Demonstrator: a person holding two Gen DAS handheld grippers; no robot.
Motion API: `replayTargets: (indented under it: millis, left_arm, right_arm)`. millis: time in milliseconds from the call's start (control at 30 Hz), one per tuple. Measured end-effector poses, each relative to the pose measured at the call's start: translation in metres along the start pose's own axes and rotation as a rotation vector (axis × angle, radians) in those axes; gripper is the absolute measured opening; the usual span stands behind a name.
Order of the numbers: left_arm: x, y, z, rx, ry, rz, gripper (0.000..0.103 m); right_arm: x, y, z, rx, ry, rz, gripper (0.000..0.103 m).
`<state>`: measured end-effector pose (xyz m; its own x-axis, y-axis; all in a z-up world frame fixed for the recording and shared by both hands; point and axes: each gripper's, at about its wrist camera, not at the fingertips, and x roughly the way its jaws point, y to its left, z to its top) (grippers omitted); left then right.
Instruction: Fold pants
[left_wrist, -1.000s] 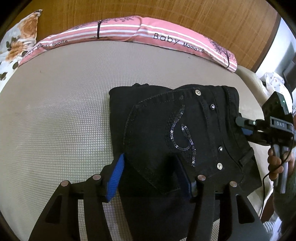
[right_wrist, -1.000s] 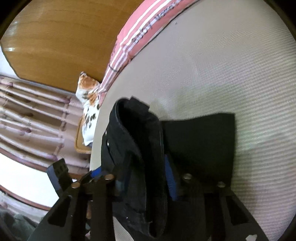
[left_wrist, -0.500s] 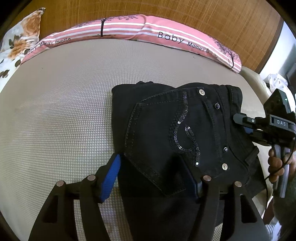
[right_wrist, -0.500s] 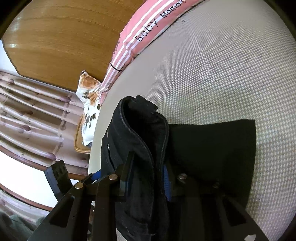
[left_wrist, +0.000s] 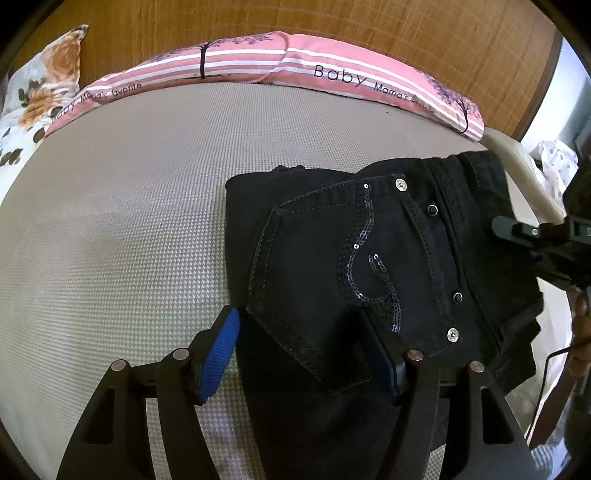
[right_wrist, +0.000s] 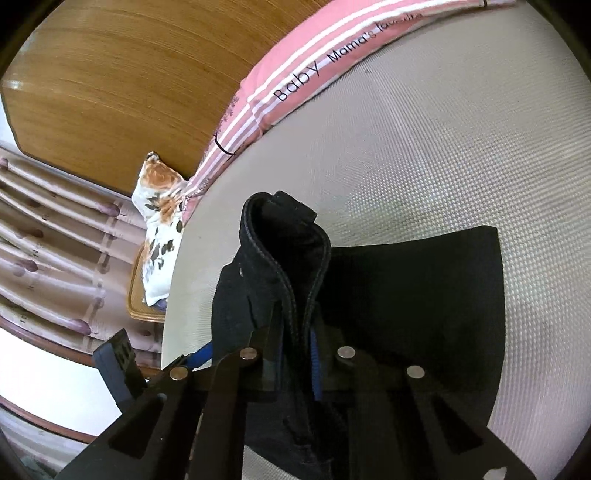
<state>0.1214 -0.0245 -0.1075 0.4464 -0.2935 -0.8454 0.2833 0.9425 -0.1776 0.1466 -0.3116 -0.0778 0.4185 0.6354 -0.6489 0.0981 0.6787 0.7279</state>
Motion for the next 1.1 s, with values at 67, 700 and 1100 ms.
replayTargets:
  millis: [67,700,1100]
  left_arm:
    - [-0.003,-0.002,0.002,0.009,-0.008,0.005,0.067]
    - [-0.001,-0.038,0.006,0.146,0.004,-0.013,0.067]
    - [0.003,-0.043,-0.003,0.175,0.043,-0.002,0.068]
  right_arm:
    - [-0.006,0.005,-0.002,0.004,-0.014,0.001,0.011]
    - [-0.044,-0.061,-0.031,0.149,-0.121,-0.143,0.011]
    - [-0.066,-0.057,-0.043,0.13,-0.105,-0.186,0.034]
